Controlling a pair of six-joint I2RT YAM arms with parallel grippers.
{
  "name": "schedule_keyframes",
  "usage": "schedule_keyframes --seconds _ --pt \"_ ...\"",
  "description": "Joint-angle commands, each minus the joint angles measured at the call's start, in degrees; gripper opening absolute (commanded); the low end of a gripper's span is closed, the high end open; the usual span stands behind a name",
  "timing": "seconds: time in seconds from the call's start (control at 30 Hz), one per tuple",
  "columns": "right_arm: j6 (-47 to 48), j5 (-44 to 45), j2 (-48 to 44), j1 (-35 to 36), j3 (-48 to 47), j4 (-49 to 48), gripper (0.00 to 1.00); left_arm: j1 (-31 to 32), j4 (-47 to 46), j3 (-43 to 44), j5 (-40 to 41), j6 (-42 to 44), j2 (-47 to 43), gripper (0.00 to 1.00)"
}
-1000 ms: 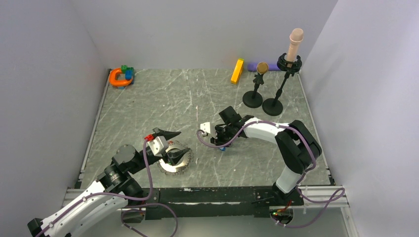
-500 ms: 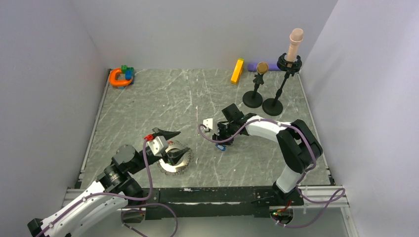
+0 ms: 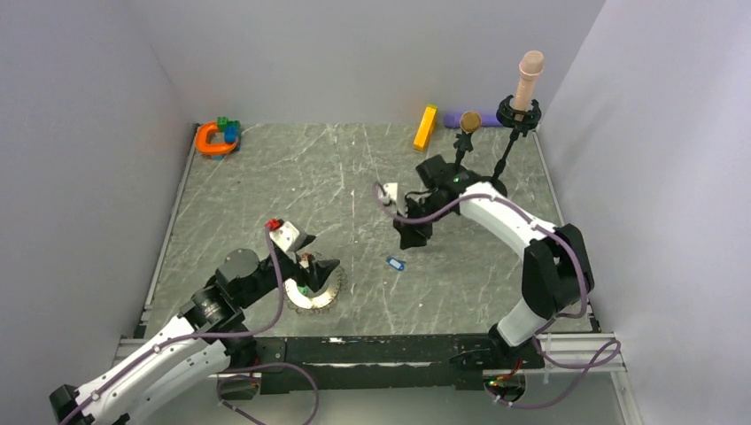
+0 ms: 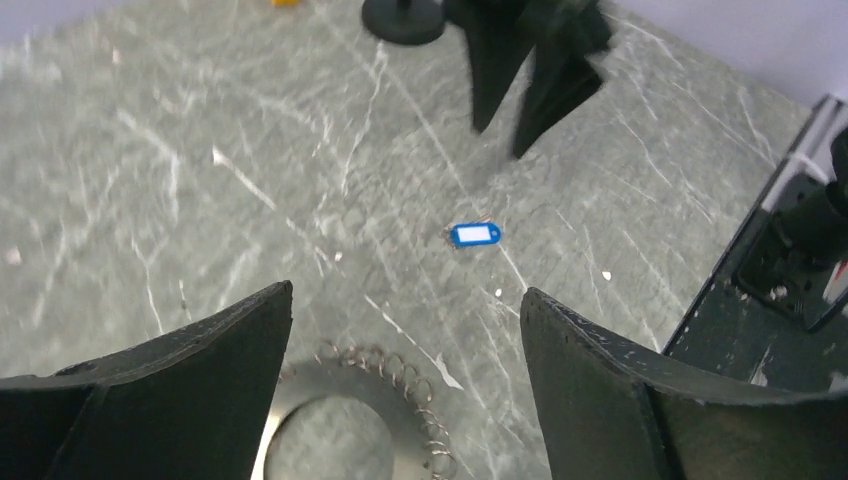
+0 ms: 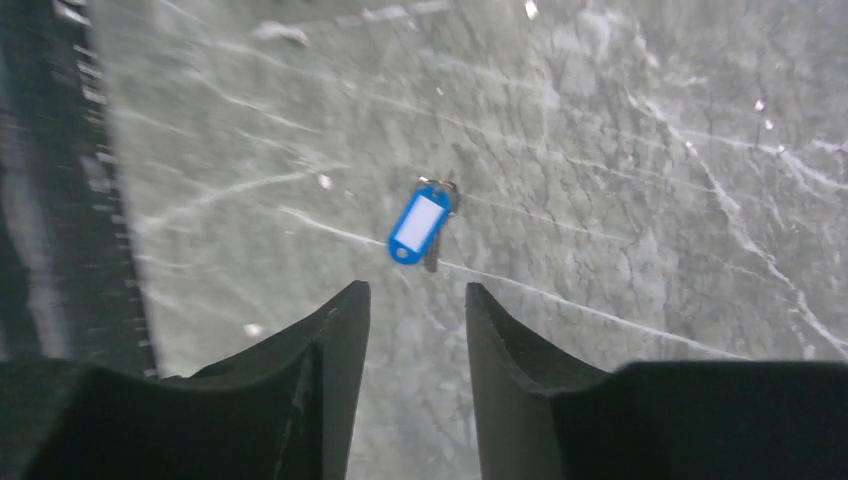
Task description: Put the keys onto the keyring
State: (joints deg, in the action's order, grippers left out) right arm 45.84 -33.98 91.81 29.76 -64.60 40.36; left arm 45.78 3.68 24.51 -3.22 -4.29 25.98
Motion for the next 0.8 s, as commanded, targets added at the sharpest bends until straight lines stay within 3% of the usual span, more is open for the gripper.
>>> schedule_keyframes --seconds 0.0,0.1,0.27,0.4,0.47,0.57,0.77 --pt "1.1 -17.5 2.2 -4.6 -14.9 28.6 0.51 -3.0 6.7 3.3 5.8 -16.7 2.0 0.90" --pt "-0.7 -26.2 4.7 -7.5 -22.6 37.6 0.70 -5.6 9.8 3.8 3.0 -23.6 4.0 0.92" --pt "-17.0 -14.6 -6.1 -7.3 -13.1 12.1 0.73 -8.2 14.8 4.5 1.9 -31.8 7.5 0.92" --pt "-21.5 -10.6 -12.8 -7.0 -3.9 -1.0 0.82 -9.5 20.0 5.0 3.1 -33.6 8.9 0.92" --pt "-21.8 -12.9 -15.1 -7.1 0.9 -6.0 0.82 -10.0 21.8 5.2 4.4 -33.5 9.7 0.91" --pt "-13.2 -14.9 -16.3 -7.5 1.9 -0.1 0.82 -10.4 24.6 6.5 5.3 -32.2 12.7 0.83" --pt "-12.6 -22.1 -20.2 -7.2 9.0 -4.4 0.82 -10.5 33.3 15.6 11.1 -25.3 22.8 0.77"
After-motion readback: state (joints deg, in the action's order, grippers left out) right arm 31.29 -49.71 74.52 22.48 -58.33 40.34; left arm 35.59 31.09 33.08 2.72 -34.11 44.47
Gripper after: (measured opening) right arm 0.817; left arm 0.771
